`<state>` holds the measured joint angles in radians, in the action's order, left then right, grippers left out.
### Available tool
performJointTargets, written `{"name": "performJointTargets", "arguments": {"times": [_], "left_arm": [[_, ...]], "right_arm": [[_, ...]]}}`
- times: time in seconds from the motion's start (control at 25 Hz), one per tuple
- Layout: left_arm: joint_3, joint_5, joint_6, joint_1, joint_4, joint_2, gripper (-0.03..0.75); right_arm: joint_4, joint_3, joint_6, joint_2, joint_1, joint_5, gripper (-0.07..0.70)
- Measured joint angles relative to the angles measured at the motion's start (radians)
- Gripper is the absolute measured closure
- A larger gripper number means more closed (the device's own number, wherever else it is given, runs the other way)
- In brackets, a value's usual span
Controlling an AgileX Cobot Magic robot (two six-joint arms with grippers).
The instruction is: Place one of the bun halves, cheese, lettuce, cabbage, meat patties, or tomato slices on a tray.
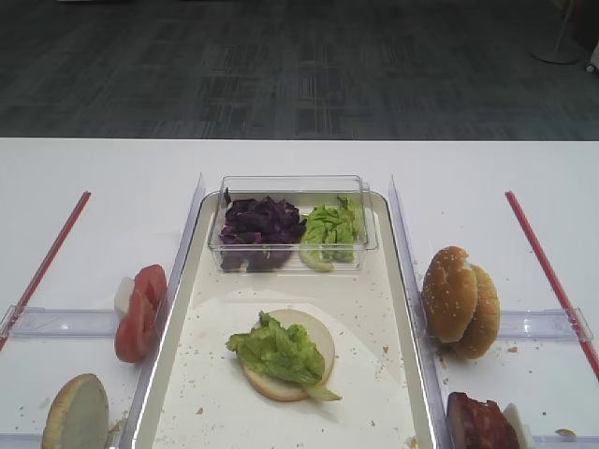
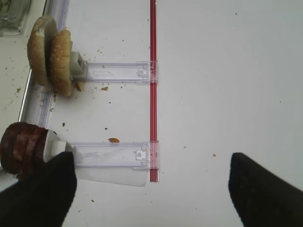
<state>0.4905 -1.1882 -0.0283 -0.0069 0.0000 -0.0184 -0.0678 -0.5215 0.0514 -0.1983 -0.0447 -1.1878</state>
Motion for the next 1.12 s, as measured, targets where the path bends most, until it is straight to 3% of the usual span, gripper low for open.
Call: {"name": "performJointTargets", "arguments": {"times": [0.44,1.12], "left_arm": [[0.0,0.0,0.0,0.0,0.0,0.0,0.262],[0.0,0.0,0.0,0.0,0.0,0.0,0.262]], "right_arm": [[0.013,0.039,-0.005,0.149,0.0,0.051,-0.033],[0.014,0.041,-0.005,0.212,0.0,0.056,-0.033]]}}
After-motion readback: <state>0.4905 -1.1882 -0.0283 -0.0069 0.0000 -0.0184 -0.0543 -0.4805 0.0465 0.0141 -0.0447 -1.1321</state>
